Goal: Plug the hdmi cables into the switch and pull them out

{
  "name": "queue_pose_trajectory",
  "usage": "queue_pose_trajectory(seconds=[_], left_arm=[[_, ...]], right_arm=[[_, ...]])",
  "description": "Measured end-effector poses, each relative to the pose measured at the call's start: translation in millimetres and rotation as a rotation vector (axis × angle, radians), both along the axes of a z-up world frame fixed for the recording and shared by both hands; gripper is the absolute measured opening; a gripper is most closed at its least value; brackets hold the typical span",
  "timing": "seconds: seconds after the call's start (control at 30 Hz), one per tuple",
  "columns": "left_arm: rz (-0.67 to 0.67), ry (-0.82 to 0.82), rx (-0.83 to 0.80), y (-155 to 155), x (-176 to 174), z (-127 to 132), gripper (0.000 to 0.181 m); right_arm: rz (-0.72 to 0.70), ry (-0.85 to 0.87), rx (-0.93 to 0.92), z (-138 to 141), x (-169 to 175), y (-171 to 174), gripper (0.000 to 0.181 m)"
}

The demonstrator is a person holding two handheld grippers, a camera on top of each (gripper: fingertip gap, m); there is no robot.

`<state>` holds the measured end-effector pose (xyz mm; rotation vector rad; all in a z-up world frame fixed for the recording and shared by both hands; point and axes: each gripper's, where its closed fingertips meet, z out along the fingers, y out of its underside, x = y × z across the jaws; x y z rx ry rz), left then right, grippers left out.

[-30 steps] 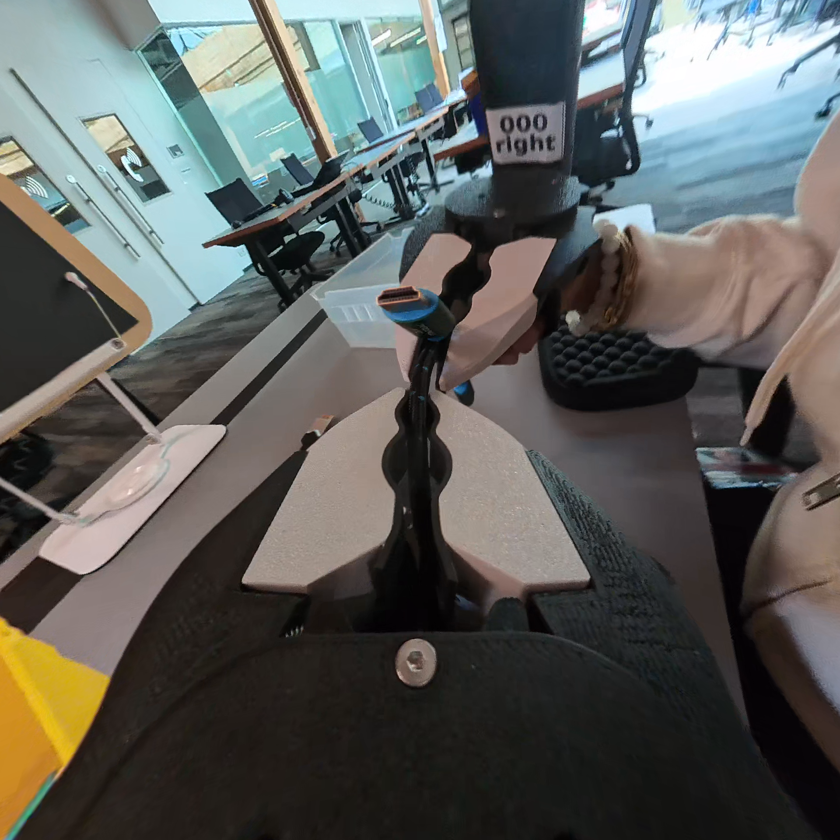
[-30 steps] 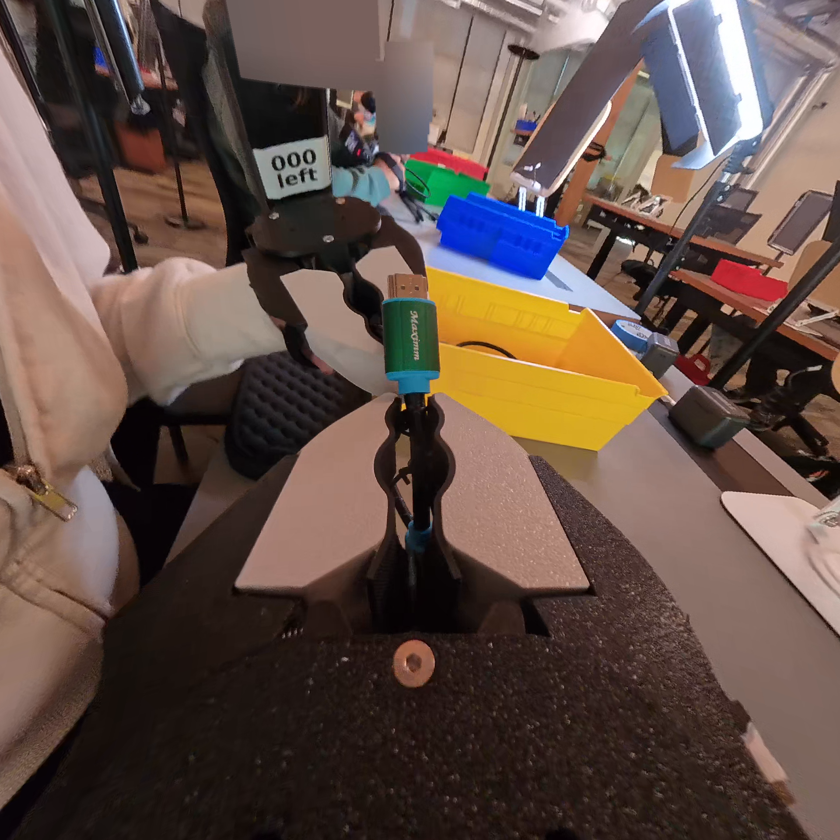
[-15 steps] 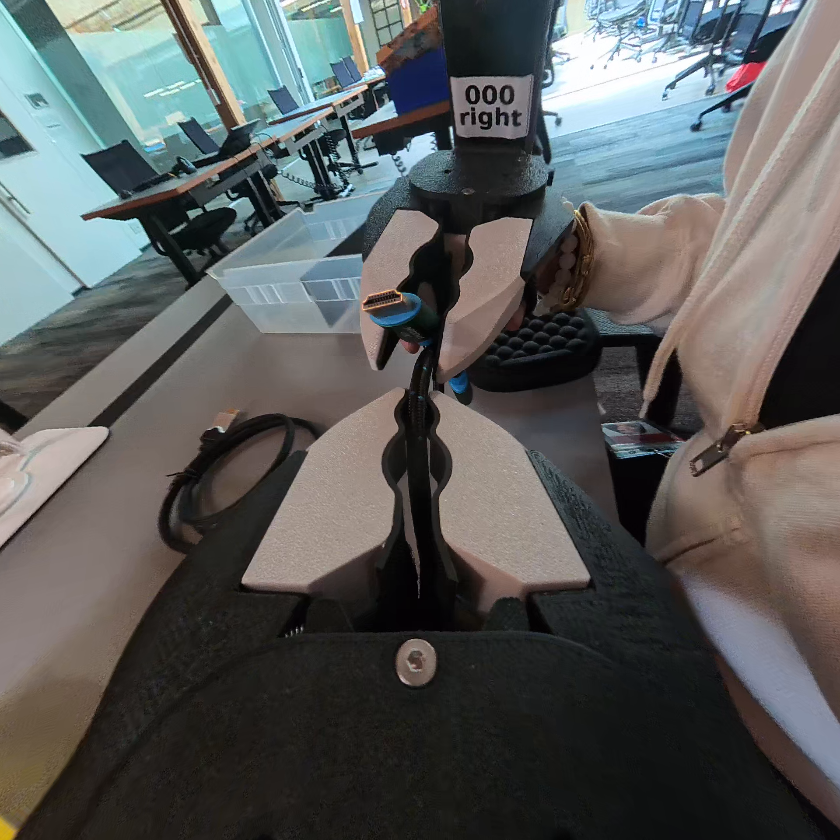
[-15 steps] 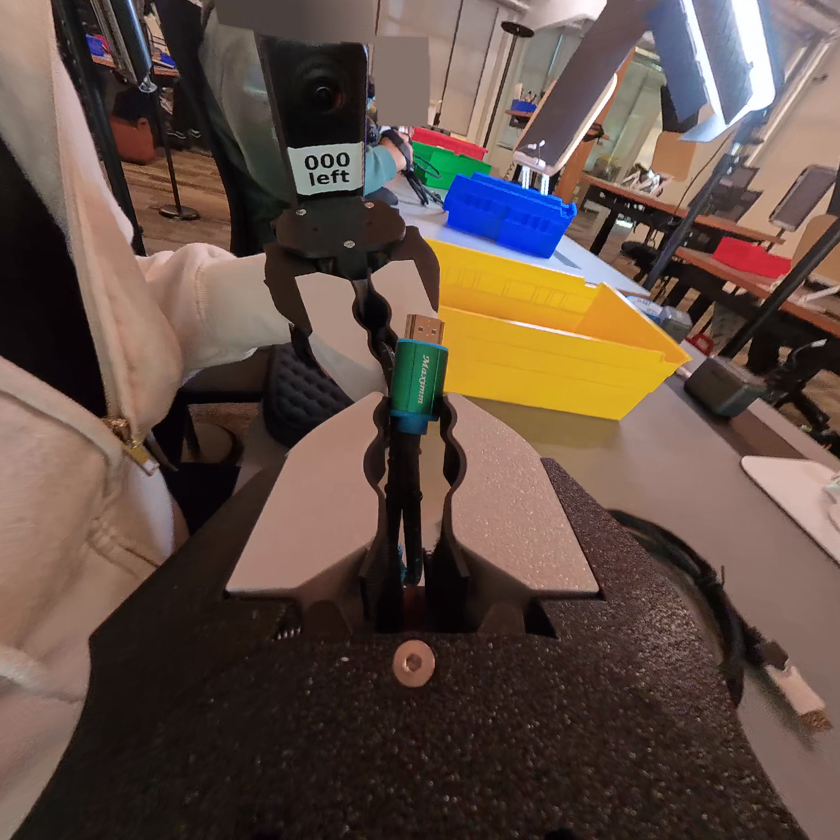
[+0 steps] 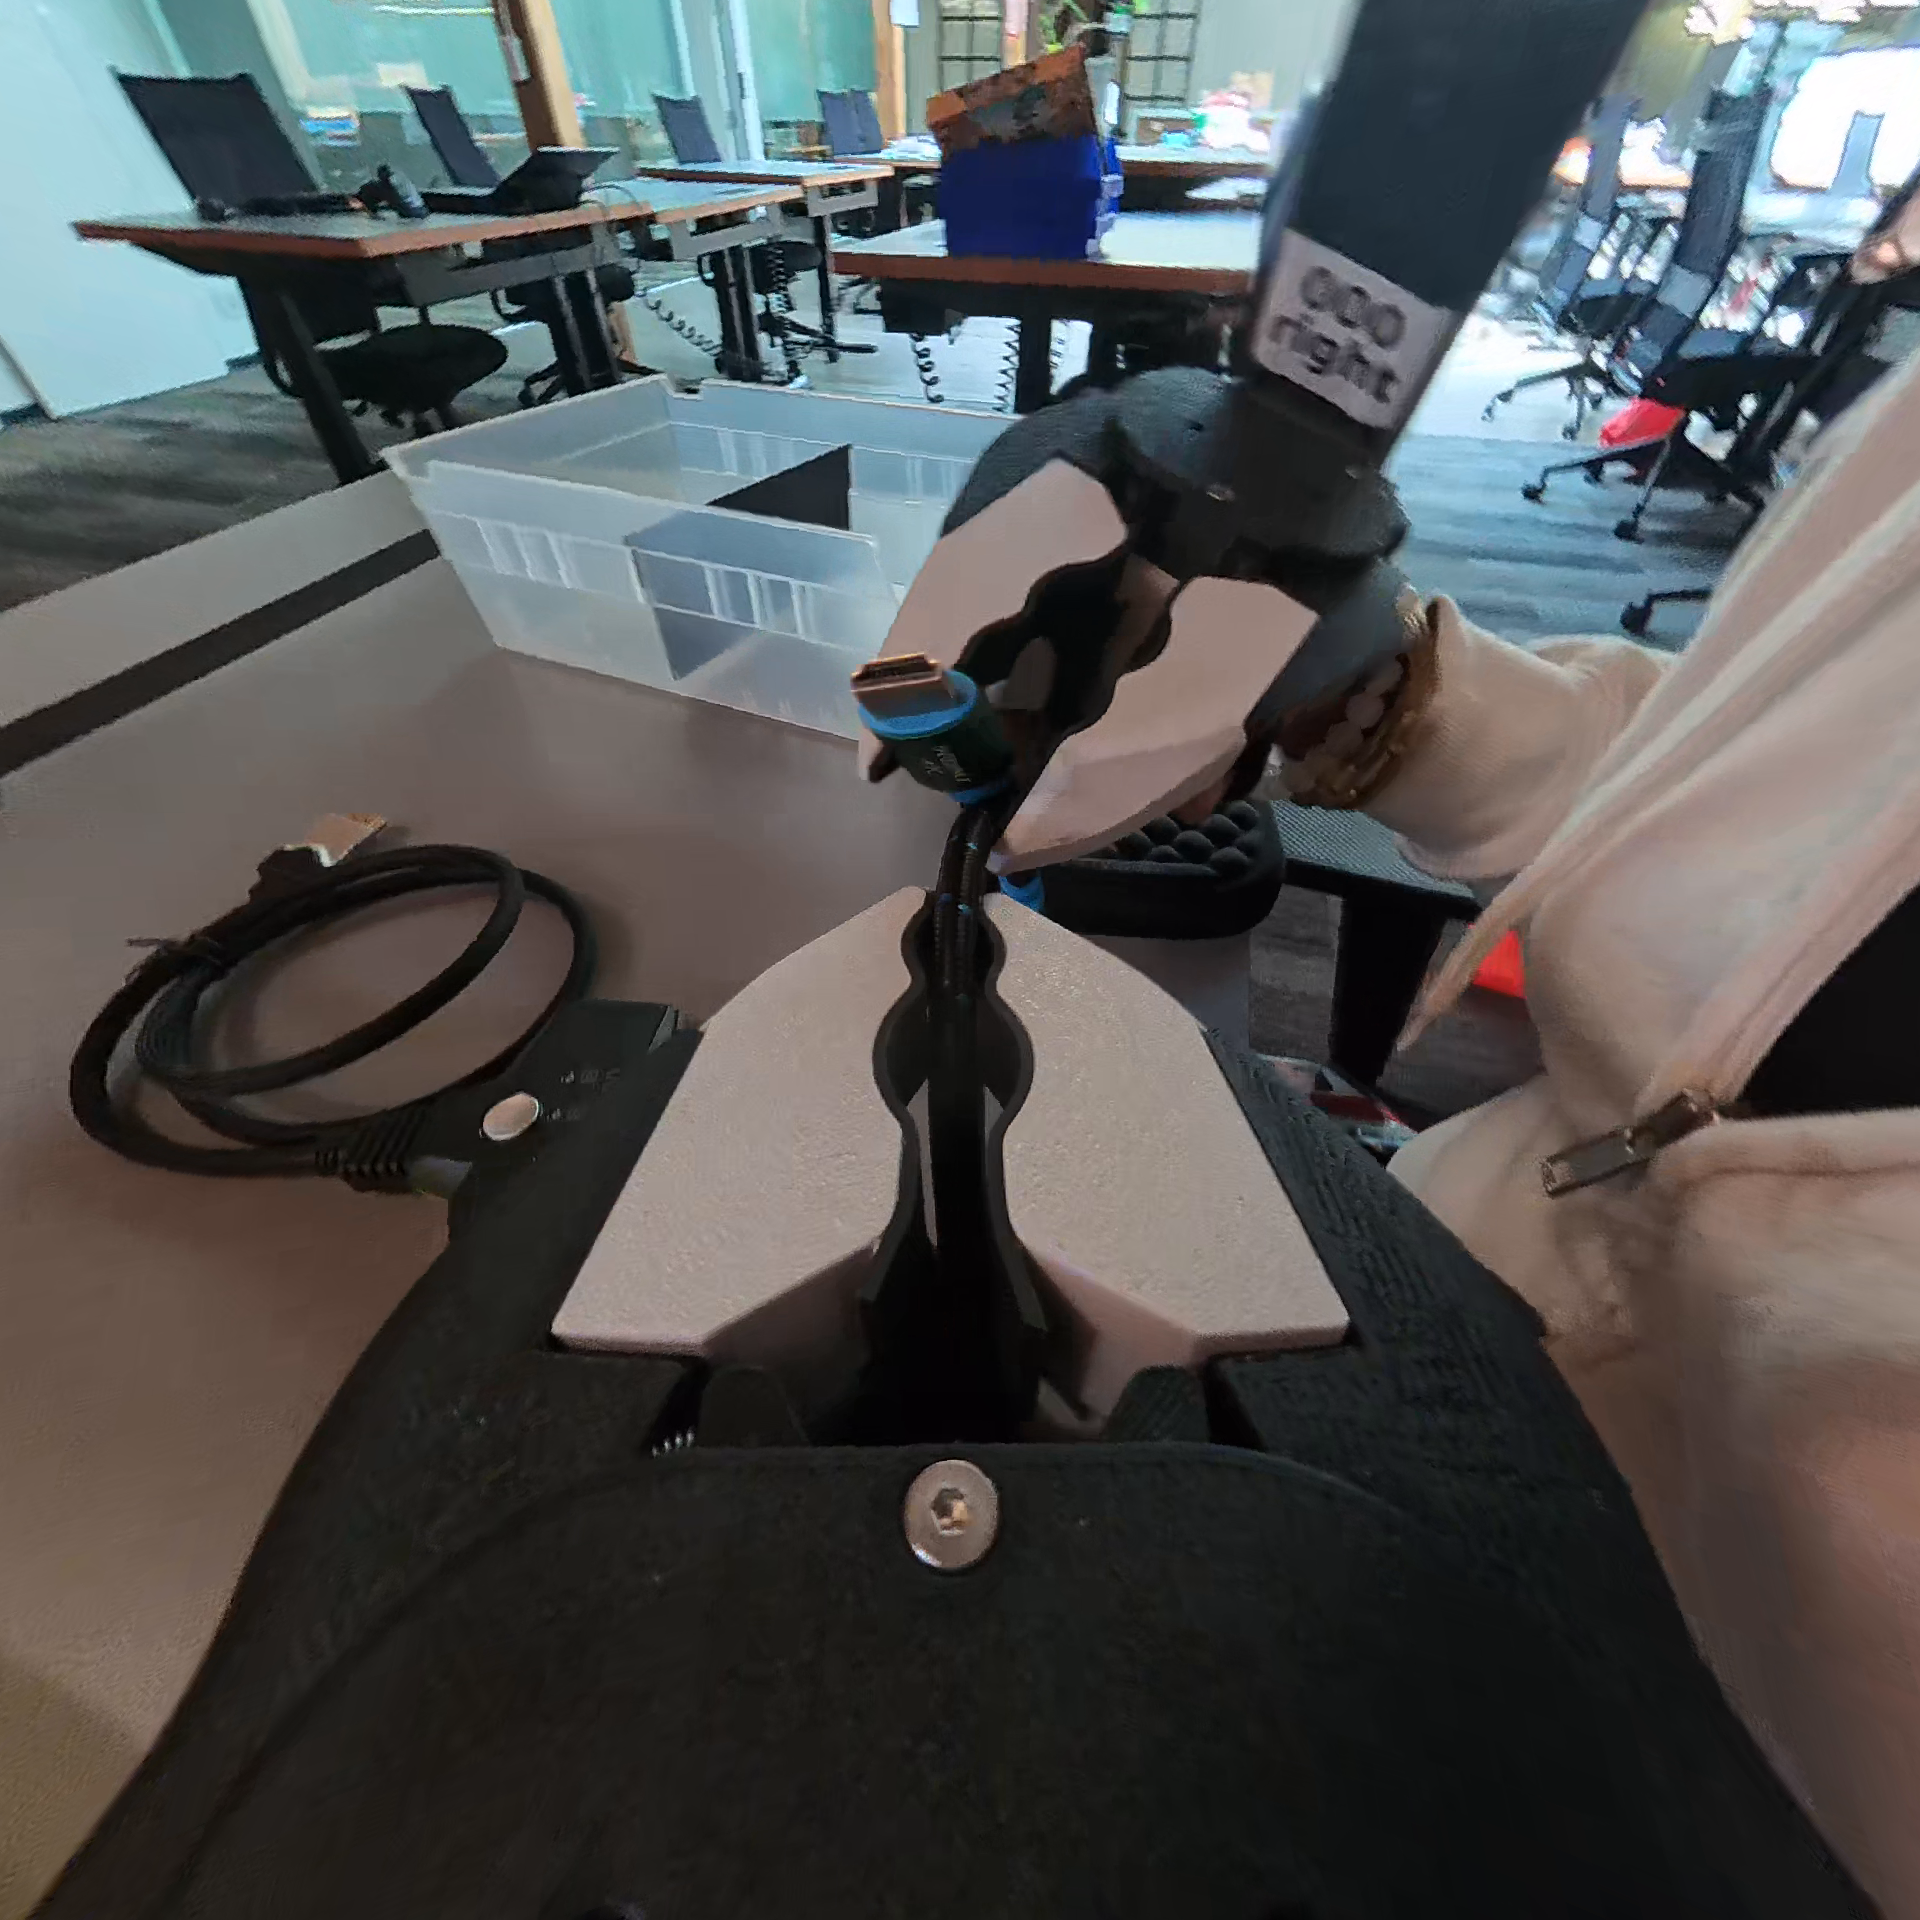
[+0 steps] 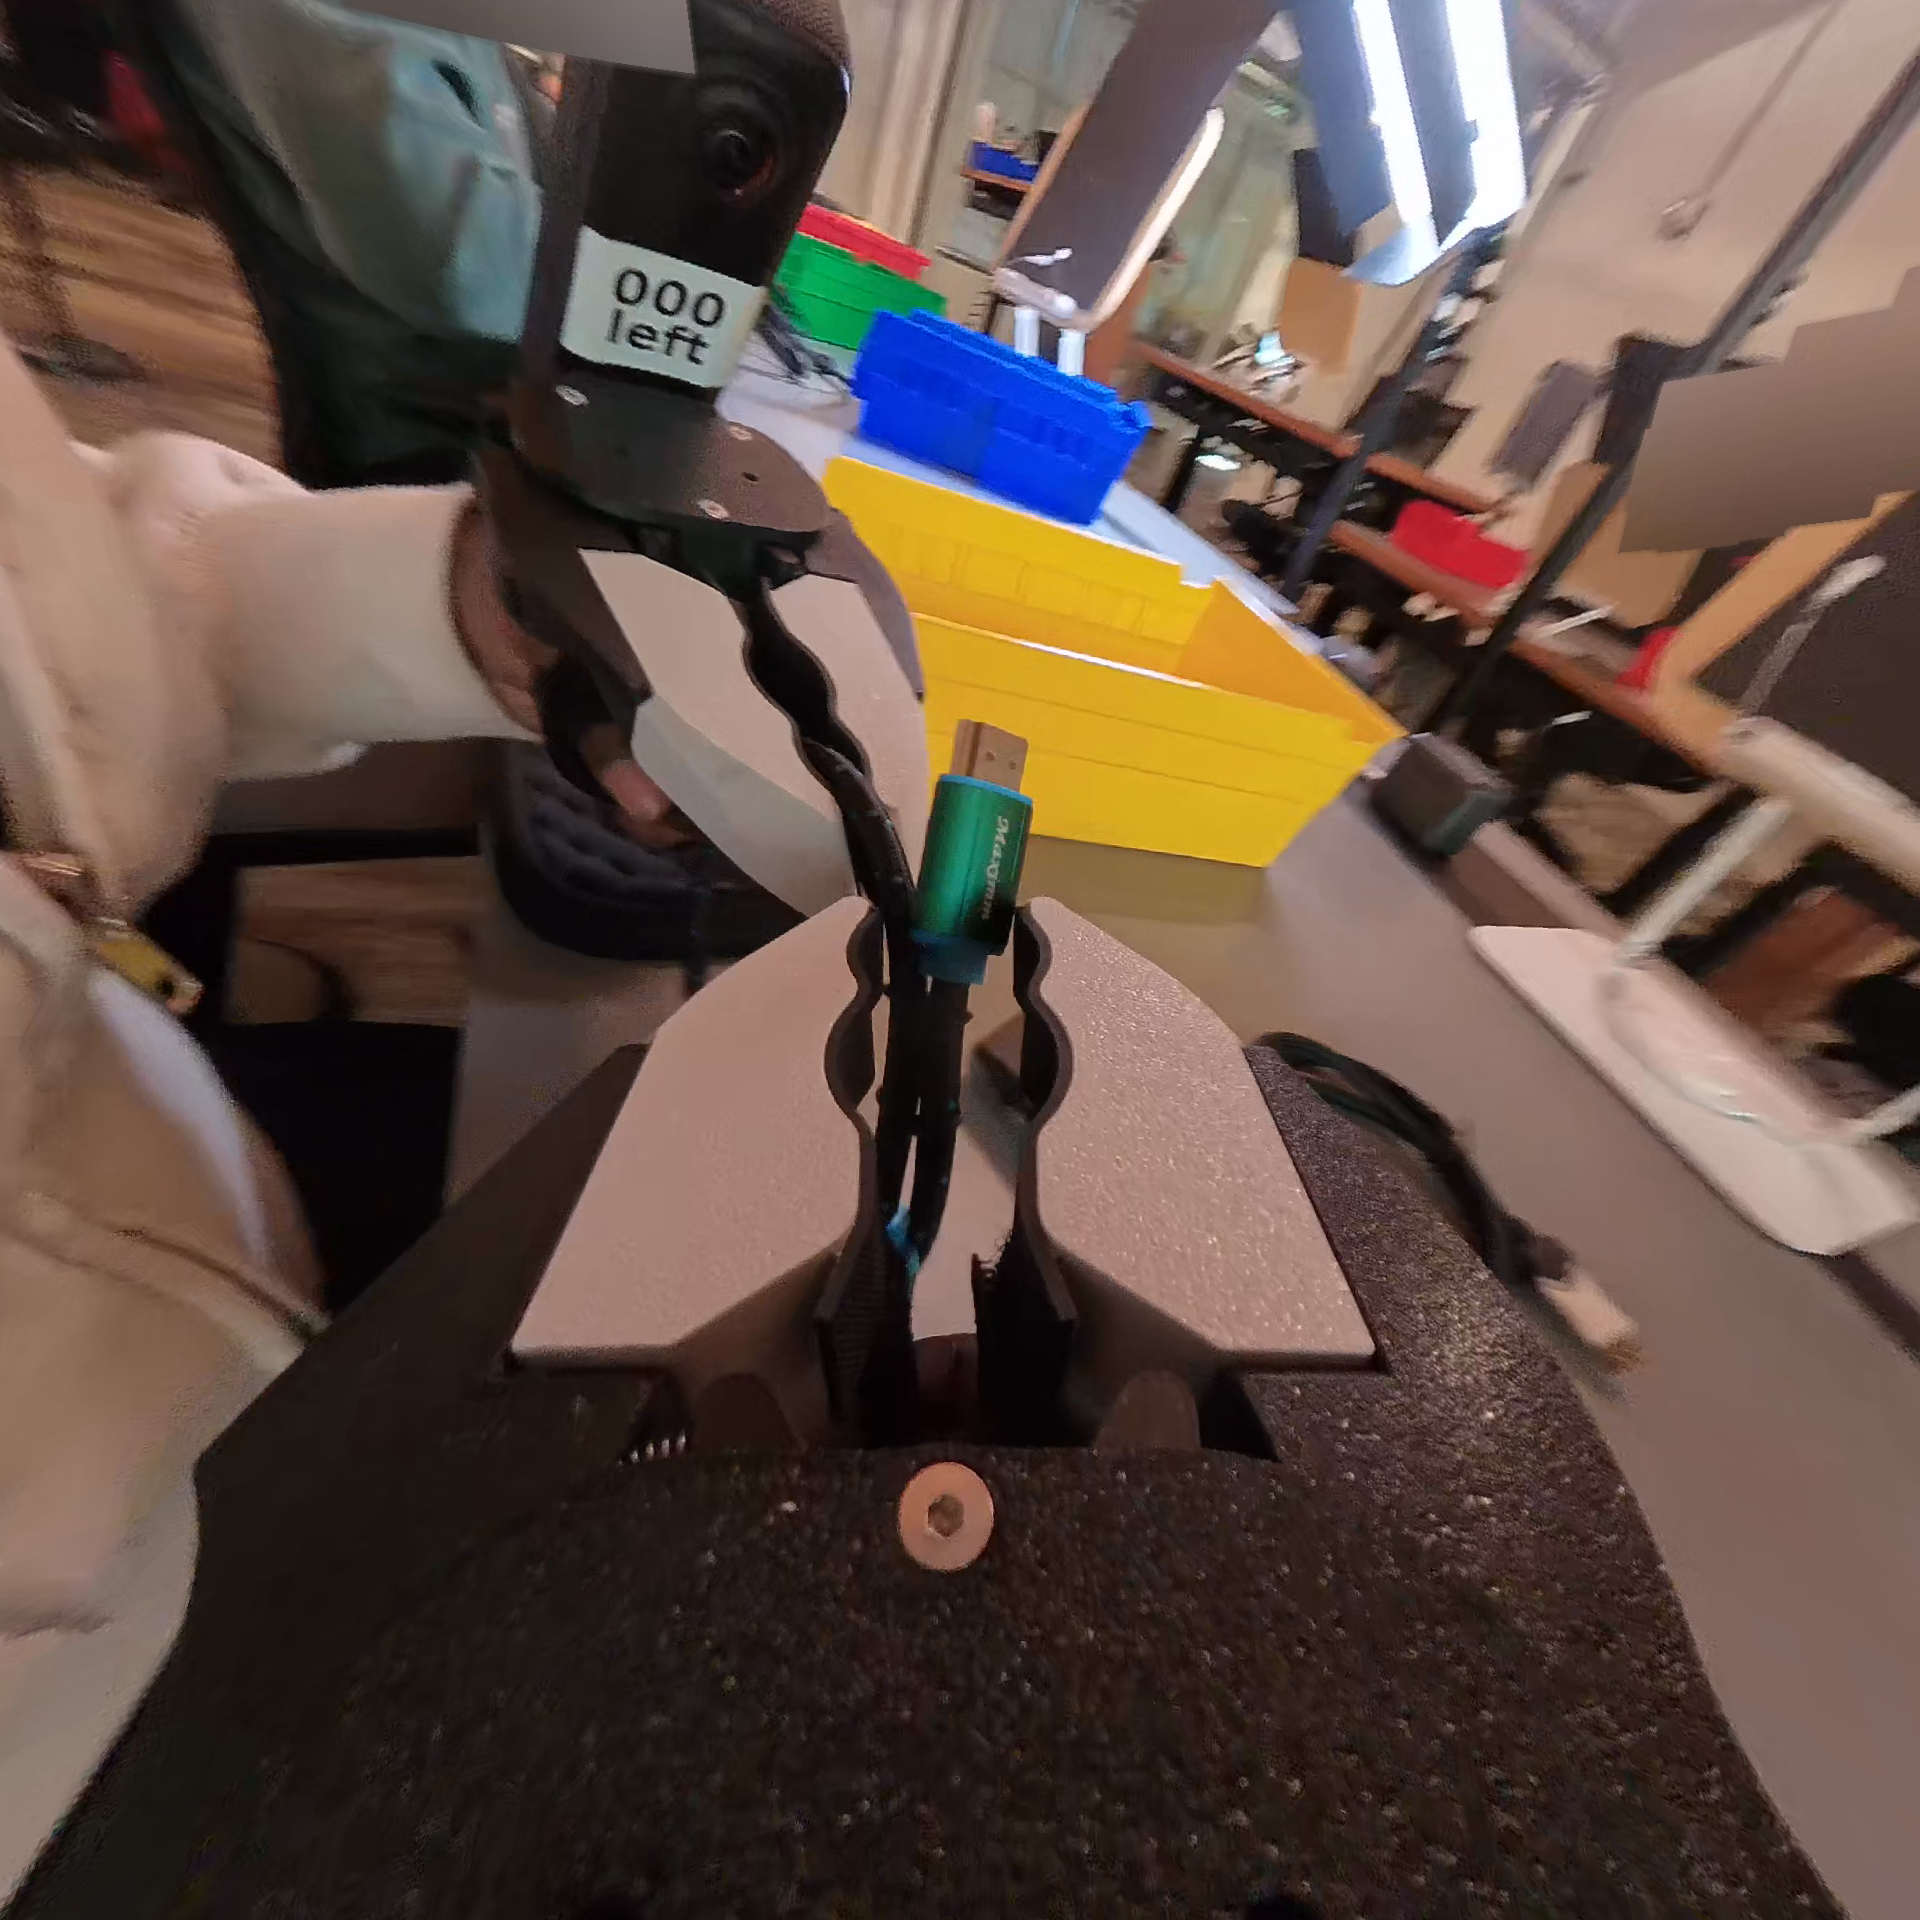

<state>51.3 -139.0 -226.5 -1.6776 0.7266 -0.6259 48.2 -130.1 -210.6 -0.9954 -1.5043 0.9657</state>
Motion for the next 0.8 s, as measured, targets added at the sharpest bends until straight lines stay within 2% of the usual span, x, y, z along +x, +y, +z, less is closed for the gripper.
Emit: queue_pose_trajectory(seconds=[0.17,0.23,0.33,0.5,0.57,0.6,0.63,0.7,0.73,0.8], left_arm=[[0.16,-0.255,-0.132,11,-11,3,0.004],[0.177,-0.305,-0.157,12,-10,1,0.004],[0.196,-0.345,-0.174,14,-10,1,0.004],[0.135,-0.417,-0.188,9,-7,11,0.004],[0.08,-0.401,-0.21,5,1,10,0.004],[0.043,-0.382,-0.197,2,4,11,0.005],[-0.007,-0.363,-0.169,-3,6,14,0.01],[-0.082,-0.355,-0.082,-13,3,31,0.032],[-0.088,-0.358,-0.014,-16,-5,43,0.039],[-0.048,-0.326,0.142,-17,-27,61,0.04]], right_arm=[[-0.268,0.118,0.341,13,5,20,0.034],[-0.297,0.118,0.421,14,0,16,0.035],[-0.297,0.08,0.427,10,-10,15,0.033],[-0.318,-0.054,0.606,-4,-16,26,0.034],[-0.344,-0.039,0.684,0,-18,27,0.012],[-0.326,-0.043,0.685,0,-19,26,0.011],[-0.298,-0.044,0.641,0,-19,26,0.011],[-0.206,-0.047,0.443,-2,-17,27,0.011],[-0.158,-0.04,0.311,-3,-15,31,0.01],[0.016,-0.051,-0.066,-5,-11,28,0.01]])
